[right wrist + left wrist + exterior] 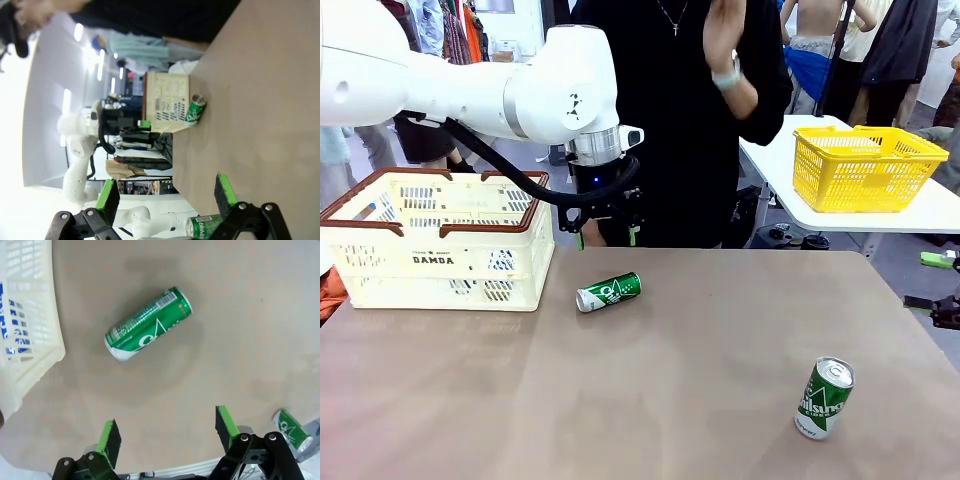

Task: Place the drinks into the Shopping basket.
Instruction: Pick up one drink and place it into the Shopping basket.

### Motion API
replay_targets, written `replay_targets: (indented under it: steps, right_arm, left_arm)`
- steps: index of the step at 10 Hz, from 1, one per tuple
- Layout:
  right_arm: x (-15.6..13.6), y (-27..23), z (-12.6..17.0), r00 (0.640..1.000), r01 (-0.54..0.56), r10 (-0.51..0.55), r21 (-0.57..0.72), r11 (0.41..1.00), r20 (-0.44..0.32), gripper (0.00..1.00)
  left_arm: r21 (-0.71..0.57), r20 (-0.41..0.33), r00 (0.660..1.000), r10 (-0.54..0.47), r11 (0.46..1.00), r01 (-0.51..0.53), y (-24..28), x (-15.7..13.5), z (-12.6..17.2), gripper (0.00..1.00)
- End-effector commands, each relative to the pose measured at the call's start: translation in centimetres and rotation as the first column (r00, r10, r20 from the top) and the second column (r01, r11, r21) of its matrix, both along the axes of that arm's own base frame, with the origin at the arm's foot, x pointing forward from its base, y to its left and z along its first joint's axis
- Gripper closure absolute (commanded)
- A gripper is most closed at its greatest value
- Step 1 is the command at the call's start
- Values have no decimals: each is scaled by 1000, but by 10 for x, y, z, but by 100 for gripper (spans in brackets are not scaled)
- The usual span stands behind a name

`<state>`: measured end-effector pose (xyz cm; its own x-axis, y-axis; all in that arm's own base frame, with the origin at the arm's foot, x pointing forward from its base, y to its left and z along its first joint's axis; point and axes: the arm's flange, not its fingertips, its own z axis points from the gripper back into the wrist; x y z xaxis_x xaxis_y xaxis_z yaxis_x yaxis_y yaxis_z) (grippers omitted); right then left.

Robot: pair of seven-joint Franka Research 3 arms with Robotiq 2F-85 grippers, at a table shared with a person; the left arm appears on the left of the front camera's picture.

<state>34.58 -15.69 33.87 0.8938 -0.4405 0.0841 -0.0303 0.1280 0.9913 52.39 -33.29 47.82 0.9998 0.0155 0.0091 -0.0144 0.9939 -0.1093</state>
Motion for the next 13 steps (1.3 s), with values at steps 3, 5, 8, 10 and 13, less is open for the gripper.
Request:
replay_targets:
  steps: [3,5,8,10,13]
  right_arm:
    - [-1,-2,5,1000,-9,9,1,1000,-19,0]
    - [-1,-2,5,1000,-9,9,1,1000,-19,0]
    - [-1,-2,5,1000,-9,9,1,1000,-19,0]
    - [-1,-2,5,1000,-9,9,1,1000,-19,0]
    - [-1,-2,5,1000,-9,9,1,1000,-19,0]
  left_arm:
    - [138,82,802,-591,804,579,1,60,-23,0]
    - [117,118,487,-866,499,859,10,68,-43,0]
    - [84,205,212,-956,233,969,9,68,-73,0]
    - [94,210,143,-967,166,982,10,69,-87,0]
    - [92,171,166,-971,183,979,15,66,-103,0]
